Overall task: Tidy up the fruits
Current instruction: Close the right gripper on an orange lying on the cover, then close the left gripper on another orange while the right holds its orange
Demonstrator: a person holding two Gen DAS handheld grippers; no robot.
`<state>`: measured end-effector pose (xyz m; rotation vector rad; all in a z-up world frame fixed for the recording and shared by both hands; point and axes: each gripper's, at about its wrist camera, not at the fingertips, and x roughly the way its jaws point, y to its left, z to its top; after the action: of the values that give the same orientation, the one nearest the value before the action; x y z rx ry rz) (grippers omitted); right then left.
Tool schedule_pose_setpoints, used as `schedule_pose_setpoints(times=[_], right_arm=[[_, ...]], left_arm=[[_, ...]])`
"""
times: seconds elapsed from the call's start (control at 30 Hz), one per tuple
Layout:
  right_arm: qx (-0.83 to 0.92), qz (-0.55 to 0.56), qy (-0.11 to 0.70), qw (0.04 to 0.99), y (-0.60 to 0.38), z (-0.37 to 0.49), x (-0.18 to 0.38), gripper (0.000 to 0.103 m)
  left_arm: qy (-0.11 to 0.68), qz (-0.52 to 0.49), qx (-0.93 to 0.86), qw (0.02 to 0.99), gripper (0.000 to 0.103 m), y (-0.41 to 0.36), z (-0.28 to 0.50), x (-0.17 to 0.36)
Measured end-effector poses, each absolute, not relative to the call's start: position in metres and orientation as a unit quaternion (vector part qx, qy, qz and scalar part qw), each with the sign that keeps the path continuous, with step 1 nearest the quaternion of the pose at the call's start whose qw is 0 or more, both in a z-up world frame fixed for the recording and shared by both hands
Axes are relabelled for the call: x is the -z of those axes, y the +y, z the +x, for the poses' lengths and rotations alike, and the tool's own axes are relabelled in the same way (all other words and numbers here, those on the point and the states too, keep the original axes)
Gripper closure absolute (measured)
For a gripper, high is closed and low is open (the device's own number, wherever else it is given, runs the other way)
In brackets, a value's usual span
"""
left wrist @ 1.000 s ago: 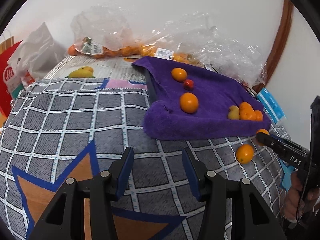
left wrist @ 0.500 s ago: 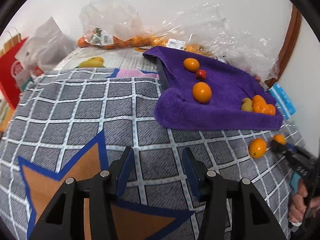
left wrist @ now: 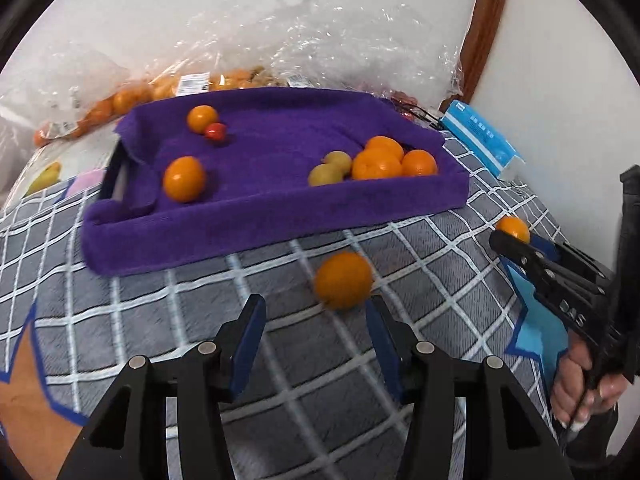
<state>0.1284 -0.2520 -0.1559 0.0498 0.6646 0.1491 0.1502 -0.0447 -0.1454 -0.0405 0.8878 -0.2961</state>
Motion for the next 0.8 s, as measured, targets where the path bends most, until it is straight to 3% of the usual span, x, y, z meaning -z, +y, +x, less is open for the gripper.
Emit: schedule_pose_setpoints(times=[0.17,0.23,0.8], right_arm=[[-0.096,0.046,0.34,0.934,-0.258,0.133,0.16,0.067],[-0.101,0.045,0.339,0.934,-0.258,0.133,0.16,0.067],[-0.108,0.054,0.325,0.938,-0.259,0.127,0.158,0.067]], left_arm=[[0.423,-0.037,0.136,0.895,0.054,-0.056,0.162,0.146],[0.419,-0.041,0.135,0.897,0.072,-0.058,0.164,0.149],[0.361,-0.126,0.124,0.916,0.071,-0.028,0.152,0.143]])
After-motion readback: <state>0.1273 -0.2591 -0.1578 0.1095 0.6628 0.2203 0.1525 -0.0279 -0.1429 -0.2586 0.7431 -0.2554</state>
